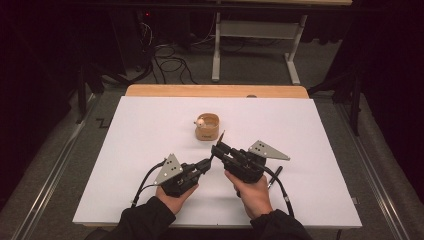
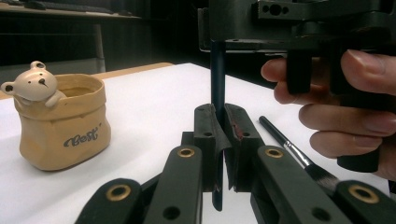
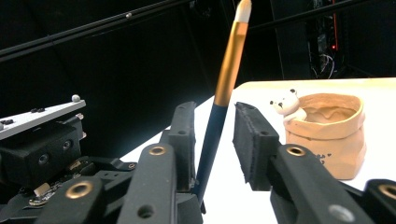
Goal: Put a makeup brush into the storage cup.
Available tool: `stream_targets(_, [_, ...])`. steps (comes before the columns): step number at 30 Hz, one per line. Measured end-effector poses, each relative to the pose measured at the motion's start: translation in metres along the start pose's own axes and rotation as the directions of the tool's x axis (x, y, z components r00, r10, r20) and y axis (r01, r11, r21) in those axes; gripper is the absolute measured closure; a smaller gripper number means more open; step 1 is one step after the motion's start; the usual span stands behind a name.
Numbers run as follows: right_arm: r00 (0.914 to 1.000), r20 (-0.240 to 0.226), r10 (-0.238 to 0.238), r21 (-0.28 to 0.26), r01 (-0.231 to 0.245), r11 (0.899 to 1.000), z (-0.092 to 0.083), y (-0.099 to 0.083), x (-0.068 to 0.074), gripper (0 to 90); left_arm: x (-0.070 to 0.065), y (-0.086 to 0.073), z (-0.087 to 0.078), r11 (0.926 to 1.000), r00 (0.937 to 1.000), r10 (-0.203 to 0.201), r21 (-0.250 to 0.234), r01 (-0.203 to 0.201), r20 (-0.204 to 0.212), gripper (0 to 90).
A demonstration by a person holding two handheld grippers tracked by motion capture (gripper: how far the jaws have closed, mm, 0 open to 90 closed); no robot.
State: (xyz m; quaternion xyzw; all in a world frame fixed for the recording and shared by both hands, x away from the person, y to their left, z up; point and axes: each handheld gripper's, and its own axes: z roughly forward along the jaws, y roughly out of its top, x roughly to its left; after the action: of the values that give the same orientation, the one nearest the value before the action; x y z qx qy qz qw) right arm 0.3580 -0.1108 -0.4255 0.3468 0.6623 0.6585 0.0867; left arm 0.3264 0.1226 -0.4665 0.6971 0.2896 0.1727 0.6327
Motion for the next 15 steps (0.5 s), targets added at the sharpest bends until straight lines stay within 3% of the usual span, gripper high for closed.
stream_targets(15, [0.9997,-0.012,0.023,-0.002,-0.023,1.0,-0.0005,0.0003,-0.0004,77.4,-0.0008,-0.0005,0.0007,1.0,1.0,0.009,-0.001,-0.009,-0.001,84.7])
